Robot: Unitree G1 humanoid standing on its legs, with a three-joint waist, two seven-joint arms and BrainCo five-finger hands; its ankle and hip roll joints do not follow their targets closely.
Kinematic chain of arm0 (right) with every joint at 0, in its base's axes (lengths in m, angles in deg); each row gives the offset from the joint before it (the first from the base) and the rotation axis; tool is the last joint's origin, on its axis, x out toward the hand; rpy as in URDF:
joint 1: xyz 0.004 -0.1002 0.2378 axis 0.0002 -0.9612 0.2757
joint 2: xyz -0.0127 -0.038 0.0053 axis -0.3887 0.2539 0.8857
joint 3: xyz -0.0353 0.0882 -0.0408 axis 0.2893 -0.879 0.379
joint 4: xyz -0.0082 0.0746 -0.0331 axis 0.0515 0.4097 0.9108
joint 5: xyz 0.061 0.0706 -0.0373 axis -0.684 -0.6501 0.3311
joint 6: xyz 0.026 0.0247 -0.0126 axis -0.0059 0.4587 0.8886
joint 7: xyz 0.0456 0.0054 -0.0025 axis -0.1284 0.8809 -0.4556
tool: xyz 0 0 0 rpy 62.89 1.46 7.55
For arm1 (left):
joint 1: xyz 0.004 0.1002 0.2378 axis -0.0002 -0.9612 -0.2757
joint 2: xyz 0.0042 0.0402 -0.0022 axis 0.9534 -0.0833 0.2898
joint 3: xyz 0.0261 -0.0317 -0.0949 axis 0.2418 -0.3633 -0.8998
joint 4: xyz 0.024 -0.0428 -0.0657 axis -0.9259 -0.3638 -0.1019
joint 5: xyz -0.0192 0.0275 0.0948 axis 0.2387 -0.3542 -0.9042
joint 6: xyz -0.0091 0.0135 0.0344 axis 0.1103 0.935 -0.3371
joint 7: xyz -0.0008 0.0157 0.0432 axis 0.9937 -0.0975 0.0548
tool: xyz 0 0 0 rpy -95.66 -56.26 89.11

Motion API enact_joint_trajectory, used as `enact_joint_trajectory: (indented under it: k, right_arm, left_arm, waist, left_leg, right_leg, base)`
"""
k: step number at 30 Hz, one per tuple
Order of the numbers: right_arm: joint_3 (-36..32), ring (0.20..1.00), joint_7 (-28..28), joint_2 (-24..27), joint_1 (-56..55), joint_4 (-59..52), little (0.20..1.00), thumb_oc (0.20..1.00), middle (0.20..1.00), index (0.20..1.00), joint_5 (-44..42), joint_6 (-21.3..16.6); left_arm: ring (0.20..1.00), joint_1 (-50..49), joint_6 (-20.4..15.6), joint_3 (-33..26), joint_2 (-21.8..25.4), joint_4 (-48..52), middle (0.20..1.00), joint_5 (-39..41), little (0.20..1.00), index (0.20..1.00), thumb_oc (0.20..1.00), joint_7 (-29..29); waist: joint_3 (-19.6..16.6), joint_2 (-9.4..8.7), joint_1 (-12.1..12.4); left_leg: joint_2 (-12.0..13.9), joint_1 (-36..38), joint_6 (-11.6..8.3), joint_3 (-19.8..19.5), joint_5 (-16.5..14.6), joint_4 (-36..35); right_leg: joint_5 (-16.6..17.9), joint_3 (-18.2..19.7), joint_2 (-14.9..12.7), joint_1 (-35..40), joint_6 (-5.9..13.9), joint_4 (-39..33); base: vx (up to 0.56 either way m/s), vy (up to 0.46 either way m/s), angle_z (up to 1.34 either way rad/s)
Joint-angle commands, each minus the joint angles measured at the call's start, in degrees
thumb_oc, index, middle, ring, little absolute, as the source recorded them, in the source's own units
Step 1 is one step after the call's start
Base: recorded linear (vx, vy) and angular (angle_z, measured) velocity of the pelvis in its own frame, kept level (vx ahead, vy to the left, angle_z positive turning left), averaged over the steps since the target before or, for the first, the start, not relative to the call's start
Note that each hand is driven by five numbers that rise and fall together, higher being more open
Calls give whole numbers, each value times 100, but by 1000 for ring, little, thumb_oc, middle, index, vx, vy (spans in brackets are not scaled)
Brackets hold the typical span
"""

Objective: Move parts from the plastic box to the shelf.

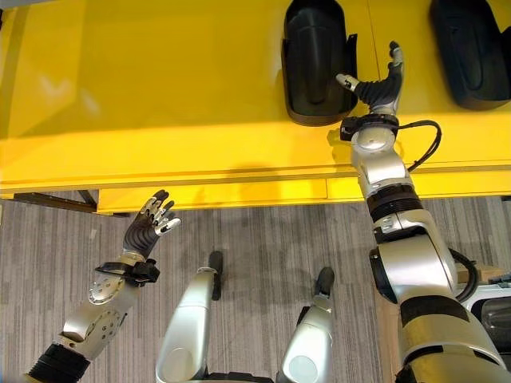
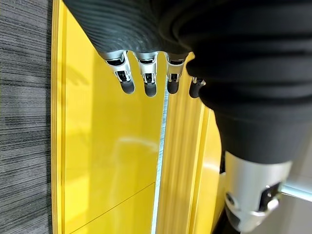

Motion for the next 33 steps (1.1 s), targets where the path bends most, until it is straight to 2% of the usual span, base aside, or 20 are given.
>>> enact_joint_trajectory:
  k: [1,7,11,14,15,16,18,24,29,33]
  right_arm:
    - [-120,1000,157,385,326,-420,1000,1000,1000,1000,447,-233]
    - [-316,1000,180,346,13,-947,1000,1000,1000,1000,454,-295]
    - [-535,1000,51,261,-848,-2305,1000,1000,1000,1000,873,-303]
    - [-849,1000,-46,201,-1809,-3264,1000,1000,1000,1000,1446,-264]
    - [-984,1000,-121,236,-2335,-3769,1000,1000,1000,1000,1992,-203]
    - [-1050,1000,-183,214,-2607,-4021,1000,1000,1000,1000,2187,-212]
    - [-1125,1000,-233,209,-2861,-4208,1000,1000,1000,1000,2383,-196]
    - [-1312,1000,-419,289,-4067,-5087,1000,1000,1000,1000,4342,222]
    - [-1254,1000,-534,152,-4566,-5230,1000,1000,1000,1000,5020,312]
    - [-775,1000,-584,294,-4377,-4783,1000,1000,1000,1000,5854,498]
  left_arm:
    - [1000,-113,-295,-89,171,542,1000,102,1000,1000,1000,19]
    - [1000,-158,-288,-129,201,539,1000,98,1000,1000,1000,36]
    - [1000,-229,-226,-279,132,535,1000,32,1000,1000,1000,4]
    - [1000,-343,-188,-394,51,533,1000,-71,1000,1000,1000,20]
    - [1000,-395,-164,-486,-4,535,1000,-144,1000,1000,1000,33]
    - [1000,-436,-157,-508,-40,536,1000,-159,1000,1000,1000,43]
    - [1000,-483,-152,-528,-44,544,1000,-191,1000,1000,1000,52]
    - [1000,-712,-132,-707,-166,512,1000,-435,1000,1000,1000,37]
    - [1000,-795,-99,-728,-277,457,1000,-599,1000,1000,1000,16]
    - [1000,-784,-147,-695,-286,441,1000,-685,1000,1000,1000,28]
  waist:
    - [134,38,128]
    - [137,27,80]
    - [122,-6,-46]
    - [63,-56,-116]
    - [40,-75,-176]
    - [25,-85,-198]
    - [5,-90,-205]
    - [-67,-142,-285]
    - [-106,-157,-312]
    - [-110,-153,-292]
  left_leg:
    - [-157,583,289,302,300,-931]
    - [-134,610,279,309,314,-943]
    - [-100,660,266,326,347,-981]
    - [-68,694,257,315,354,-999]
    - [-56,725,248,302,365,-1034]
    - [-47,727,244,296,373,-1046]
    - [-41,732,239,286,380,-1052]
    - [-10,771,212,252,414,-1120]
    - [-10,786,193,223,435,-1141]
    - [10,781,182,217,432,-1134]
  right_leg:
    - [-1070,102,166,-127,-66,1458]
    - [-1085,130,183,-140,-74,1483]
    - [-1098,163,209,-143,-84,1501]
    - [-1109,151,218,-104,-80,1485]
    - [-1105,141,224,-72,-70,1451]
    - [-1100,128,226,-57,-62,1434]
    - [-1095,110,222,-37,-56,1411]
    - [-1072,47,225,45,-21,1318]
    - [-1062,1,204,115,-10,1267]
    - [-1049,8,199,129,-4,1255]
  base:
    - [-9,-8,-4]
    - [-14,-10,-3]
    - [0,0,0]
    - [0,0,0]
    - [0,0,0]
    - [6,-19,-4]
    - [0,0,0]
    - [1,-3,-1]
    - [0,-1,2]
    - [0,2,1]
